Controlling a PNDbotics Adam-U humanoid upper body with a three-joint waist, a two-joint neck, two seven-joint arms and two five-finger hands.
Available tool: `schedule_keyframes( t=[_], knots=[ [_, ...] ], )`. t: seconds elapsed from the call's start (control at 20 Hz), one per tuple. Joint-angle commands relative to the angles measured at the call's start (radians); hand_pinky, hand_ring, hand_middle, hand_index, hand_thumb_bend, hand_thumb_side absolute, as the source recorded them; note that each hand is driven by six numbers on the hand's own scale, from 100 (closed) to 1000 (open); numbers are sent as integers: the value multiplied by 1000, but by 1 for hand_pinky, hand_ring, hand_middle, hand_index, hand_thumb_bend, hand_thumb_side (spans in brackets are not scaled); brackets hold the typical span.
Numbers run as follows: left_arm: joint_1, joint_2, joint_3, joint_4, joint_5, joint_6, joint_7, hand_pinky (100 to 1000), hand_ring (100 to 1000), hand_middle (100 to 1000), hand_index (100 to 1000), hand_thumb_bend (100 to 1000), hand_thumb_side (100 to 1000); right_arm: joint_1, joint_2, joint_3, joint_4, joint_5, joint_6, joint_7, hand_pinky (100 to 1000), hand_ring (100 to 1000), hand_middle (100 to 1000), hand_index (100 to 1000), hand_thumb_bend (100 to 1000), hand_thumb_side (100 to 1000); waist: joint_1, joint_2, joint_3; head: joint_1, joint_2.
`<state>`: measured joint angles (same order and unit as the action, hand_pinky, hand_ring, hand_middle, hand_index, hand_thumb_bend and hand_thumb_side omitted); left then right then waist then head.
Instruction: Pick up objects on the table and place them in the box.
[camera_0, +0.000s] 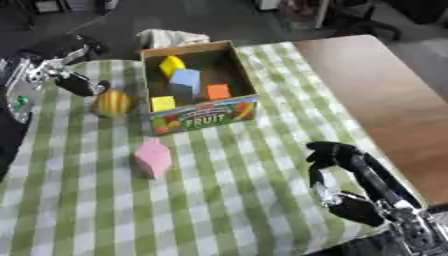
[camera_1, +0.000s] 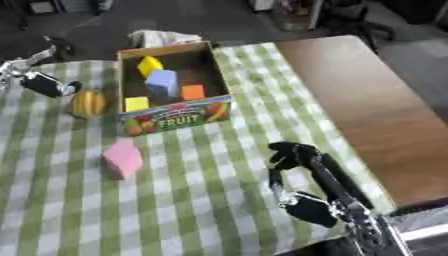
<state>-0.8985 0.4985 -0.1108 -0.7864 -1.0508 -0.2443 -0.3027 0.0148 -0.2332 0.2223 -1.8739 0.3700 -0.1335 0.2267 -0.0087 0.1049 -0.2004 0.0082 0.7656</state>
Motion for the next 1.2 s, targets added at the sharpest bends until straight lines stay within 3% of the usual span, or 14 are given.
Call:
schedule_keyframes(
  t=[0.05, 0.95, 1.2],
  knots=[
    [-13, 10, 22, 28, -22, -17, 6, 731, 726, 773, 896, 304, 253, -7, -6, -6, -15, -2, 0, -1, 697, 635, 639, 837, 100, 253, 0, -9, -2, 0, 4],
    [29, -22, 37, 85, -63, 18, 101, 732, 733, 789, 907, 302, 302, -9, -4, -4, -12, -3, -2, 1, 697, 634, 637, 837, 100, 258, 5, -4, -15, -4, 4],
    [37, -31, 34, 90, -63, 8, 91, 689, 652, 704, 835, 263, 244, -11, -3, -3, -11, -3, -3, 1, 697, 634, 637, 837, 100, 265, 7, -3, -20, -3, 4]
  ],
)
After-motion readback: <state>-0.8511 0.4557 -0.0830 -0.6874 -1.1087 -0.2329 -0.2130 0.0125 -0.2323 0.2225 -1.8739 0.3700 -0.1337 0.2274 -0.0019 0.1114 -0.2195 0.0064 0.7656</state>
